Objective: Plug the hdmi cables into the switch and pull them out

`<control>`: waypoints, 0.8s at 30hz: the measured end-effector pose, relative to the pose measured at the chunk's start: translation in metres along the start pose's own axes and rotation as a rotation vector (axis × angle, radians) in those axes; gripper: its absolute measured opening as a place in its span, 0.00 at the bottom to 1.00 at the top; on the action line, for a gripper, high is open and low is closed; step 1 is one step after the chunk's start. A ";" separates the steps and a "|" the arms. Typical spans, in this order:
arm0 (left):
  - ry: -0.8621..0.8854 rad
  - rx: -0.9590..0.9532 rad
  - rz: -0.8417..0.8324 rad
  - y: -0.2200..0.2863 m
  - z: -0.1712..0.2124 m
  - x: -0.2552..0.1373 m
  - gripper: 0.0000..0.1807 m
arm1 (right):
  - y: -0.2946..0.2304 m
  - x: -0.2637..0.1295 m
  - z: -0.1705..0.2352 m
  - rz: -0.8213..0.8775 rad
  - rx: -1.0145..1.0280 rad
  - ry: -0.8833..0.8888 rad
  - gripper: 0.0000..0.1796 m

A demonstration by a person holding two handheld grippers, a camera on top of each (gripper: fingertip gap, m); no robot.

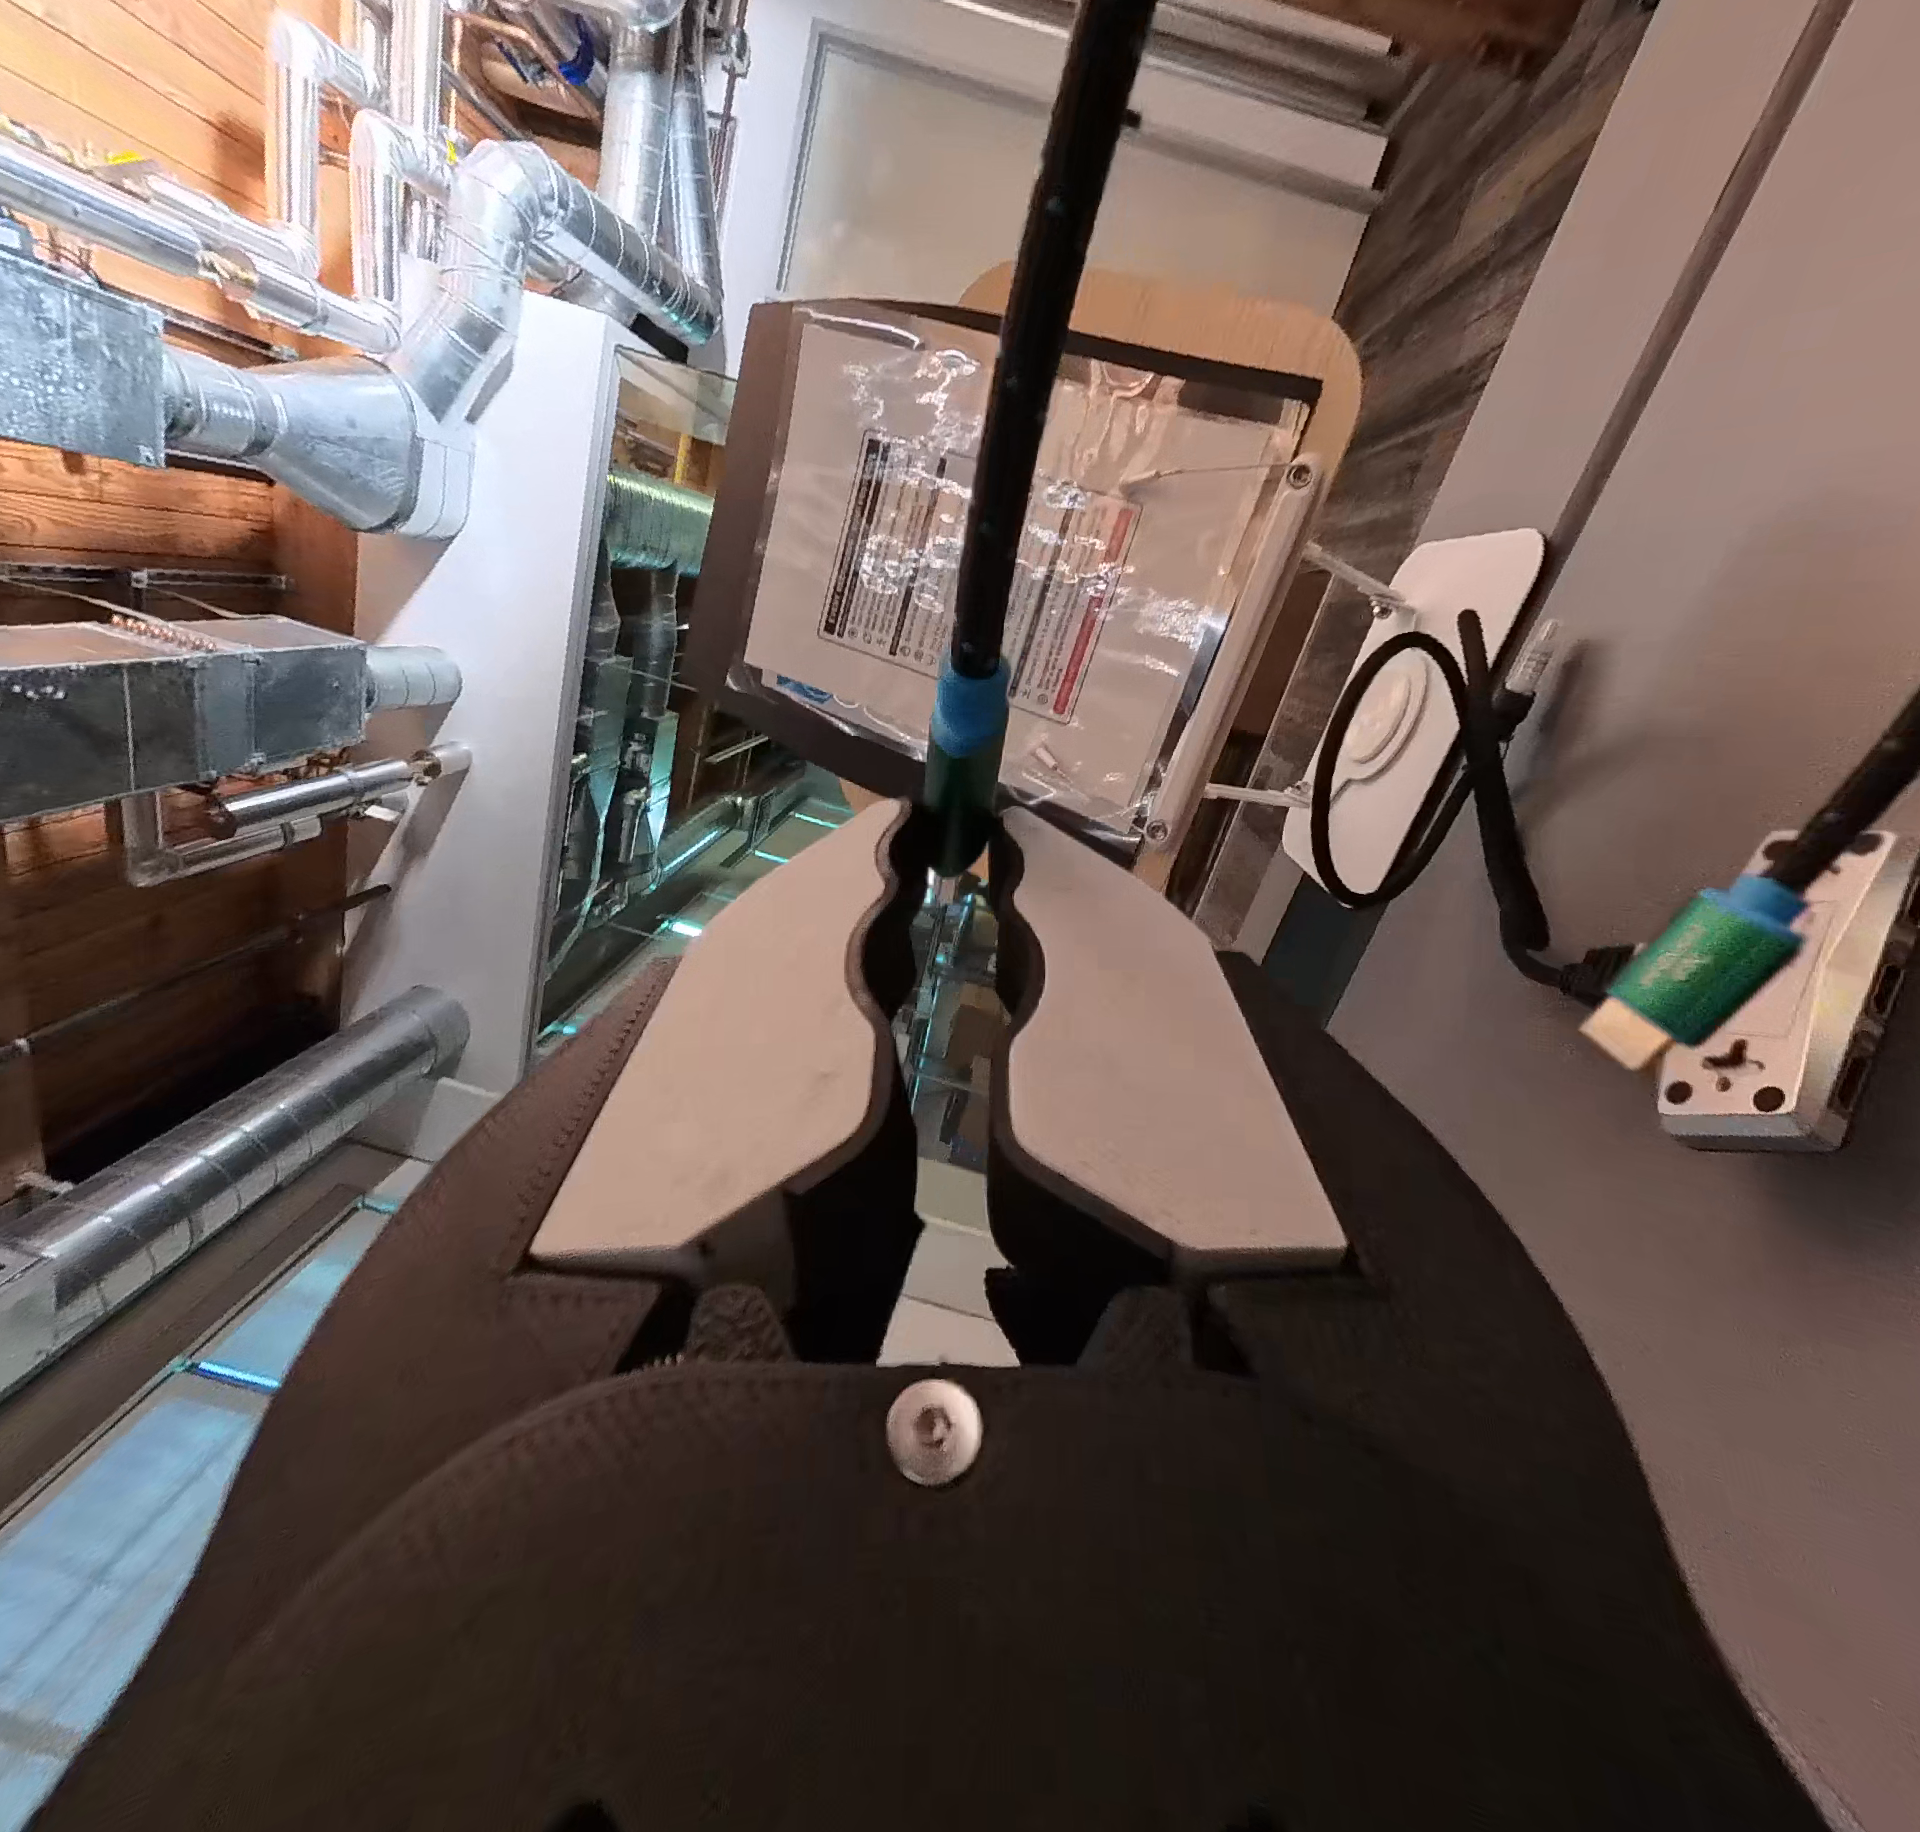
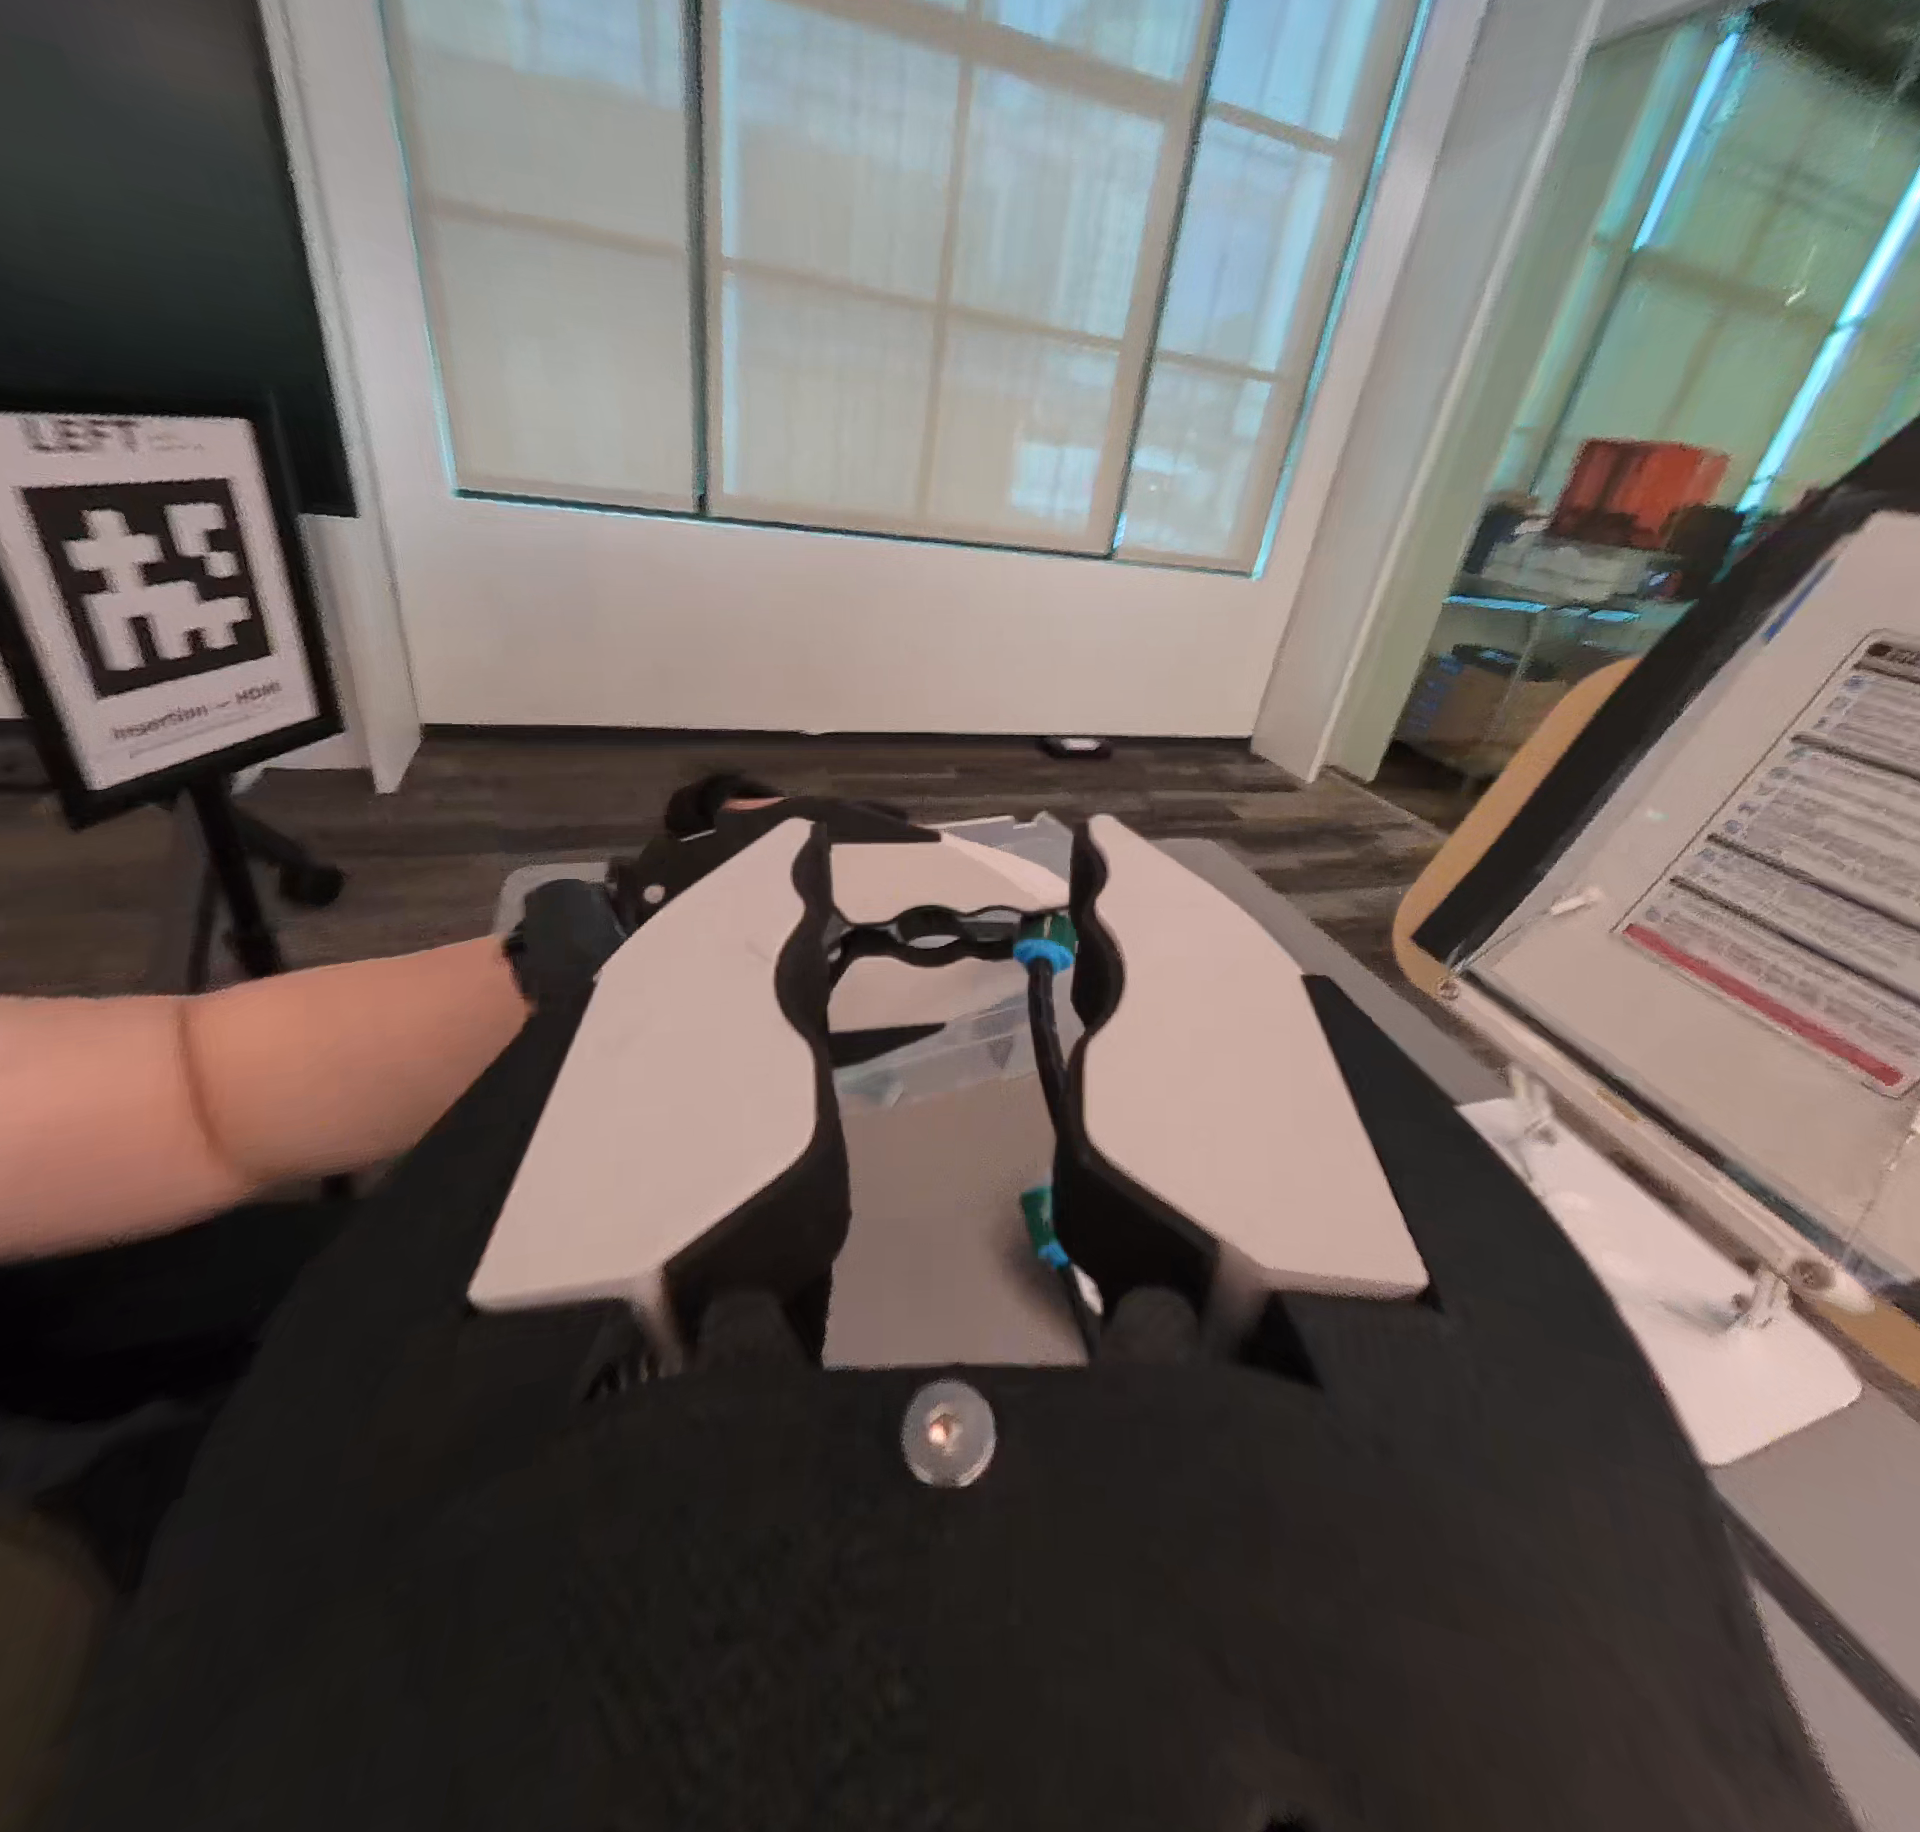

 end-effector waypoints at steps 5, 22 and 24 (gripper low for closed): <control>-0.001 0.000 -0.039 -0.007 -0.002 -0.002 0.06 | 0.012 0.033 0.049 0.133 -0.160 -0.255 0.25; 0.037 0.032 -0.137 -0.018 -0.015 -0.011 0.06 | 0.026 0.040 0.074 0.101 -0.114 -0.292 0.18; 0.042 0.026 -0.143 -0.020 -0.017 -0.011 0.06 | 0.029 0.040 0.074 0.115 -0.125 -0.285 0.17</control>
Point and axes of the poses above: each gripper's, where its closed fingertips meet, x out along the fingers, z out of its underside, y = z × x across the jaws, the point moved 1 cm from there along -x, back along the fingers, and after that the axes turned 11 degrees about -z, right-handed, at the moved point
